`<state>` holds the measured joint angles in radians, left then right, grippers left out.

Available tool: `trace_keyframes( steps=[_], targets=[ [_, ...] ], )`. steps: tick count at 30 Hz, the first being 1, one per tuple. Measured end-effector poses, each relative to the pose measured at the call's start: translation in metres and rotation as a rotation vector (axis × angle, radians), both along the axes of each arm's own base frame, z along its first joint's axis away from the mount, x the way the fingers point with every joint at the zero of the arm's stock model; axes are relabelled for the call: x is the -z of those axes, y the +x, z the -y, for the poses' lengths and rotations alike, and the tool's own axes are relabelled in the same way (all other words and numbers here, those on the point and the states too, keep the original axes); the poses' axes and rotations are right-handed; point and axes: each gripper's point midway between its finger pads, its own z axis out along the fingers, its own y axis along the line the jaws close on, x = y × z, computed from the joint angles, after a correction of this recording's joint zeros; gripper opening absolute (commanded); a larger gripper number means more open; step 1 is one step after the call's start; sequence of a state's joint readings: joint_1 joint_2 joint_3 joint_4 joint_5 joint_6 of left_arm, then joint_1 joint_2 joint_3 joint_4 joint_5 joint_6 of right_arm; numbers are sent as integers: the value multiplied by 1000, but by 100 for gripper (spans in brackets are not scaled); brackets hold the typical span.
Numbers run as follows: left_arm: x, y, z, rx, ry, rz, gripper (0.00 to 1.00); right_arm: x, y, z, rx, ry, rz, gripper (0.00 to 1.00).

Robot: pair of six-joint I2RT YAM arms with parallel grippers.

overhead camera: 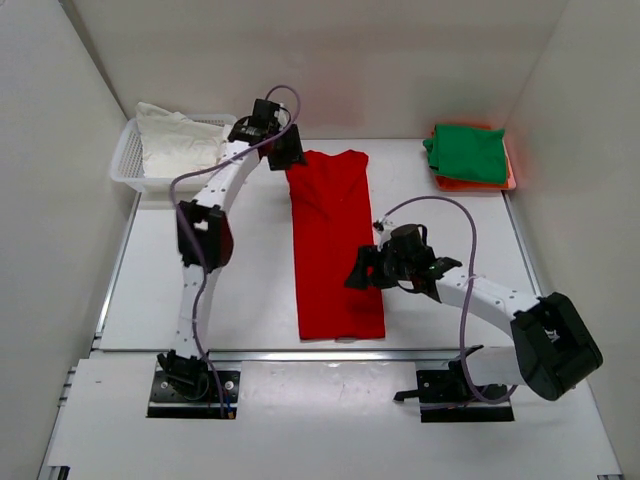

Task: Fold and stack the t-shirts
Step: Rotate the tshirt 90 degrees, then grab the bottom of the folded rectangular tshirt with both arms

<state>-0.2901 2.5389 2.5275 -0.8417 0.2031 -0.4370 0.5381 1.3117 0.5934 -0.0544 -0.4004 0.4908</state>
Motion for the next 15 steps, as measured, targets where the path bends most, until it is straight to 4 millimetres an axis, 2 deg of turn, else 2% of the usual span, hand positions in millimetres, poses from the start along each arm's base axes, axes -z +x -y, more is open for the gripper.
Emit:
trace_keyframes(
  steps=[1,3,4,5,7,8,10,12,15],
  targets=[
    [-20,-21,5,23,-3,-1,63,-11,8,-1,5,3,40,71],
    [-61,-80,18,74,-18,17,66,-32,22,0,40,5,115,71],
    [-81,-116,23,94,-45,56,68,-40,25,2,60,10,143,70],
    [-93,-153,25,117,-70,82,68,-46,26,6,88,13,155,71],
    [-102,-243,21,166,-109,88,68,-46,20,18,156,18,157,69],
    [-95,-281,13,177,-117,74,68,-41,13,26,190,12,144,69],
    [-80,-326,5,181,-136,77,69,-24,-8,39,253,-8,99,69],
    [-32,-364,-3,162,-134,13,69,-3,-37,45,273,-30,38,67],
    [57,-424,-31,116,-67,-165,70,25,-70,52,308,-46,-40,66]
  ],
)
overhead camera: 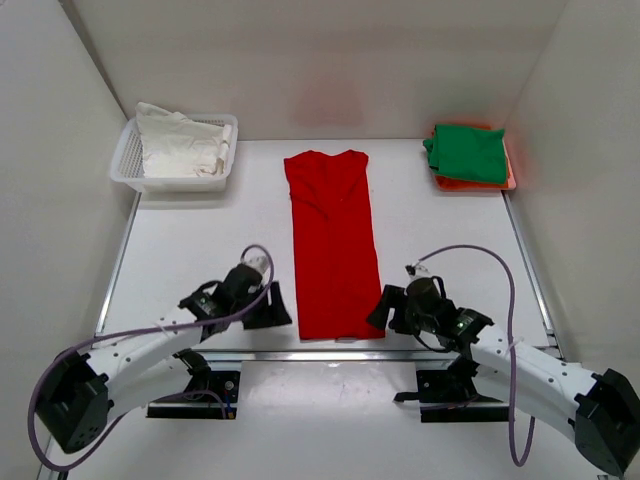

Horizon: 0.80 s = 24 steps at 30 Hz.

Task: Fold and stack the t-shirts
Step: Grab the bottom of the folded rectangular tshirt with both arms

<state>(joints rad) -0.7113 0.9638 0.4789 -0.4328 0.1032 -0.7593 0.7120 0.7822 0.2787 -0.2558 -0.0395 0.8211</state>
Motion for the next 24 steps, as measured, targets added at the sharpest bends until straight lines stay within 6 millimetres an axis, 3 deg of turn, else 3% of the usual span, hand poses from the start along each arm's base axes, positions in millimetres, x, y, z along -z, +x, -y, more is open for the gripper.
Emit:
trace_keyframes(
  steps=[2,3,7,14,15,16,18,24],
  targets=[
    [33,-24,-19,-39,32,-67,70,7,-9,2,32,12,-21,67],
    [37,-29,-20,-59,11,-81,70,8,-11,3,47,19,-27,67],
    [26,-22,3,-71,-79,-28,69,10,-11,3,105,45,-51,67],
    [32,-37,48,-5,-114,-73,66,12,-16,-8,109,64,-85,59],
    [32,-38,54,4,-112,-77,61,12,-18,-10,108,67,-92,46],
    [33,-38,60,12,-105,-78,39,13,-20,-12,100,67,-100,20],
    [35,-39,66,12,-93,-82,3,21,-31,-12,79,46,-132,0],
    [33,-41,60,-5,-88,-74,0,25,-43,-10,56,89,-148,0]
  ],
)
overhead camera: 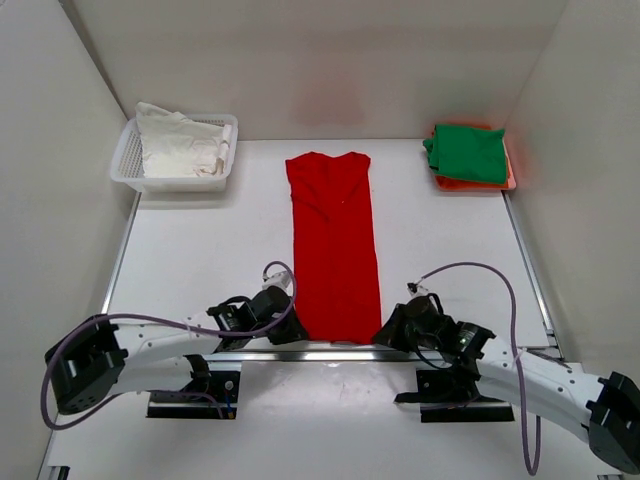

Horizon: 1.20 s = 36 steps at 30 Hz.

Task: Fold and stack the t-shirts
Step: Grab the bottom of the folded rectangular tshirt with both arms, then fold the folded rectangular tshirt in 1/3 of the way

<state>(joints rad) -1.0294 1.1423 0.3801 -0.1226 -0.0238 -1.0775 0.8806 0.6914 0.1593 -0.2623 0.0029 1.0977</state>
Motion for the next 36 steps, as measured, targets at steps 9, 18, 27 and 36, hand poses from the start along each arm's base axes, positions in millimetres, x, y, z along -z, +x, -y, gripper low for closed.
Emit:
trace_keyframes(
  steps=[9,18,27,36],
  targets=[
    [-31,13,-6,-12,-16,16,0,-9,11,22,-9,15,-72,0],
    [-101,147,-15,-153,-77,118,0,-92,134,9,-81,112,26,0],
    [-77,261,-21,-170,-30,87,0,-99,248,-5,-159,113,53,0],
    [-35,322,-37,-256,-33,64,48,-65,340,2,-155,90,94,57]
  ],
)
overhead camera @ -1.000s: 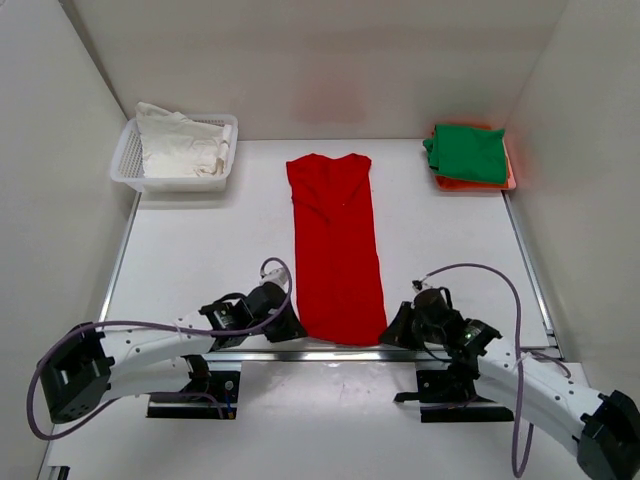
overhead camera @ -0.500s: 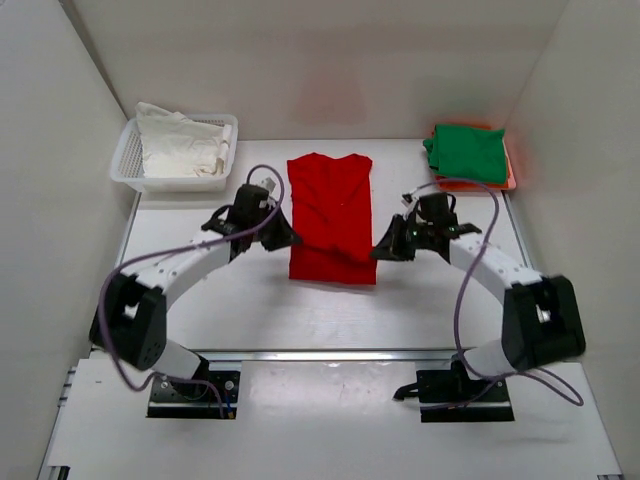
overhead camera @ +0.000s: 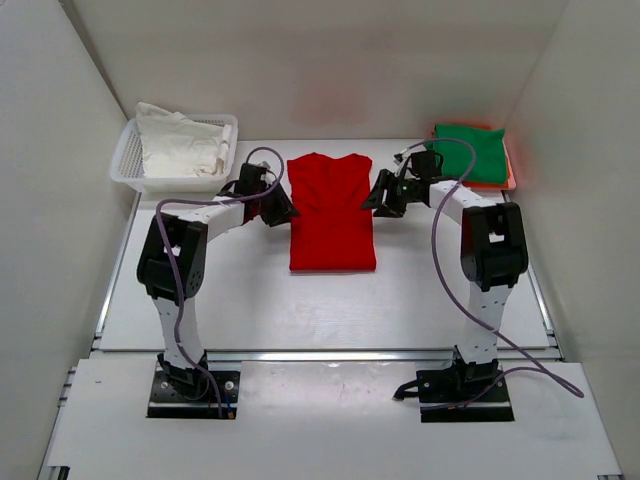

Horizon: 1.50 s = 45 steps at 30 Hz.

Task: Fold and stack the t-shirts
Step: Fold the folded rectangular tshirt in 1/3 of the way, then grab one side of the 2/3 rectangular tshirt with both arms

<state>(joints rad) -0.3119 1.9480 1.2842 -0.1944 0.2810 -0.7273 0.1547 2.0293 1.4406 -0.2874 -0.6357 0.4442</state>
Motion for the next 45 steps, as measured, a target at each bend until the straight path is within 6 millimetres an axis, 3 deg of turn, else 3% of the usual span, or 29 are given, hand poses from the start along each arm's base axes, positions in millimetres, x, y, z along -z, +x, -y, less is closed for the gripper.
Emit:
trace_keyframes(
  steps=[5,8,10,13,17,19,27,30,32,34,38,40,45],
  targets=[
    [-32,22,-15,-89,-40,111,54,2,16,22,93,-45,63,67],
    [-59,5,-17,-82,-50,170,55,-5,-4,37,171,-79,84,69],
    [-66,-22,-15,-62,-42,197,56,-8,-32,45,224,-108,83,69],
    [-47,-79,-9,-24,-12,173,57,-4,-83,36,265,-150,87,68],
    [13,-152,-9,5,85,71,58,25,-156,7,239,-176,41,67],
    [36,-173,-17,-8,130,27,59,44,-179,5,244,-200,-4,67],
    [37,-134,-14,-137,135,107,58,46,-161,4,353,-147,22,63],
    [36,-119,-5,-158,114,121,54,46,-148,0,362,-127,27,51],
    [37,-110,1,-169,97,125,42,50,-144,-4,357,-125,22,33],
    [39,-106,6,-175,81,121,3,55,-141,-6,351,-129,8,4],
    [41,-110,5,-171,69,105,0,61,-145,-9,333,-132,-13,0],
    [40,-121,0,-160,67,91,0,60,-151,-10,315,-144,-10,0],
    [21,-177,-19,-96,52,84,0,49,-206,-13,213,-157,-5,0]
  ],
)
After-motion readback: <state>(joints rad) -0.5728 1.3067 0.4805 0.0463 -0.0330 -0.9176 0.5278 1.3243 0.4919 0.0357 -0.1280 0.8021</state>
